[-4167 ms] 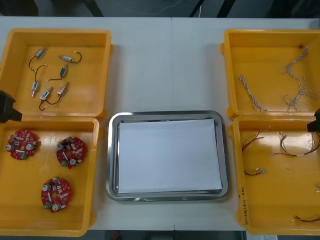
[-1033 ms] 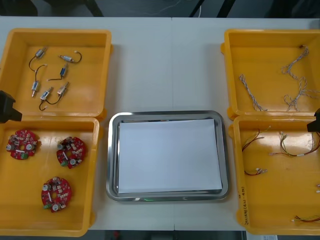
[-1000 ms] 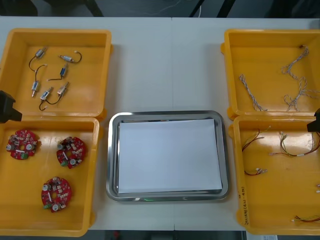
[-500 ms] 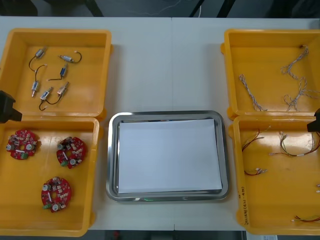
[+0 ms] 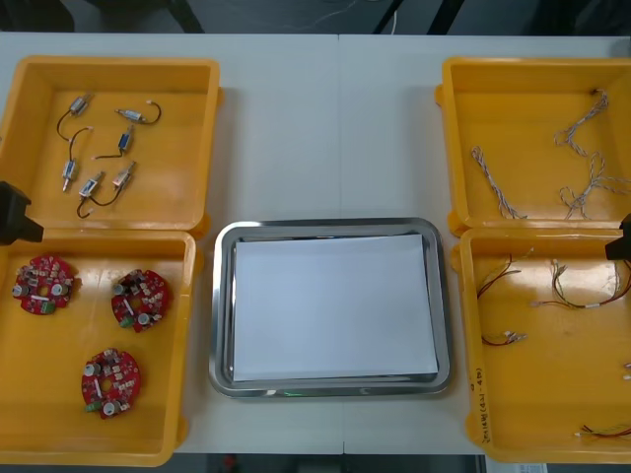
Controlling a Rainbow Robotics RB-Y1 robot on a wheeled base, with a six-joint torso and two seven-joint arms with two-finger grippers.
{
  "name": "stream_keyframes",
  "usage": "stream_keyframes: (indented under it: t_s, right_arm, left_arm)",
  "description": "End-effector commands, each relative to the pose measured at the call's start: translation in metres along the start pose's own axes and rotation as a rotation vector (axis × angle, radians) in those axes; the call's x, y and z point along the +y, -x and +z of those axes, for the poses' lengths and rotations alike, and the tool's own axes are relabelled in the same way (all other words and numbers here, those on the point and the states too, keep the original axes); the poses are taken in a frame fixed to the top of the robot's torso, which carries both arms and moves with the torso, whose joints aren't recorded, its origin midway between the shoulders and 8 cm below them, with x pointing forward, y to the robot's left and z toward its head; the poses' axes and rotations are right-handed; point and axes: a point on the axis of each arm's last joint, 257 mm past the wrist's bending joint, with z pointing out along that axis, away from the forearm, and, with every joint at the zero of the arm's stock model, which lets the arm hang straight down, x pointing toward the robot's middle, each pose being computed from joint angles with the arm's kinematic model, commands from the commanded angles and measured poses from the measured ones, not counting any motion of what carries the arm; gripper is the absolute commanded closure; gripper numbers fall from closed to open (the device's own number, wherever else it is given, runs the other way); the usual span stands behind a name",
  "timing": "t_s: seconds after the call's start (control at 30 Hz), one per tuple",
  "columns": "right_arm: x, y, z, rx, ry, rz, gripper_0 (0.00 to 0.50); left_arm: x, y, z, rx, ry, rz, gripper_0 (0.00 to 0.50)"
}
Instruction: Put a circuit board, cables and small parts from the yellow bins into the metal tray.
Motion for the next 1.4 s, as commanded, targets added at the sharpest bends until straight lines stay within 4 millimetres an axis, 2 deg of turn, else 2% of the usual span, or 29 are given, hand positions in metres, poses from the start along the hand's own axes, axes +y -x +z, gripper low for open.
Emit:
stream_keyframes:
  t_s: [0.03, 0.13, 0.17, 0.6, 0.73, 1.17, 1.4]
  right_arm:
    - [-0.003, 0.017, -0.017, -0.057, -0.014, 0.018, 0.0]
    - [-0.004, 0.018, -0.017, -0.057, -0.015, 0.02, 0.0]
    - [-0.005, 0.024, -0.024, -0.076, -0.023, 0.01, 0.0]
    - [-0.021, -0.004, -0.011, -0.026, -0.071, 0.056, 0.0]
    - [-0.024, -0.012, -0.005, -0.025, -0.07, 0.07, 0.0]
    - [-0.049, -0.052, 0.016, -0.012, -0.097, 0.175, 0.0]
    - [-0.053, -0.067, 0.027, -0.034, -0.07, 0.265, 0.0]
  left_arm:
    - [0.008, 0.003, -0.007, -0.005, 0.028, 0.044, 0.0]
    - [0.008, 0.003, -0.008, -0.002, 0.029, 0.05, 0.0]
    - [0.008, 0.003, -0.009, -0.002, 0.028, 0.055, 0.0]
    - [0.01, -0.018, -0.003, 0.045, 0.016, 0.105, 0.0]
    - [0.011, -0.037, 0.004, 0.078, 0.029, 0.131, 0.0]
    - [0.015, -0.097, 0.017, 0.154, 0.085, 0.198, 0.0]
    - [0.006, -0.106, 0.031, 0.087, 0.046, 0.208, 0.0]
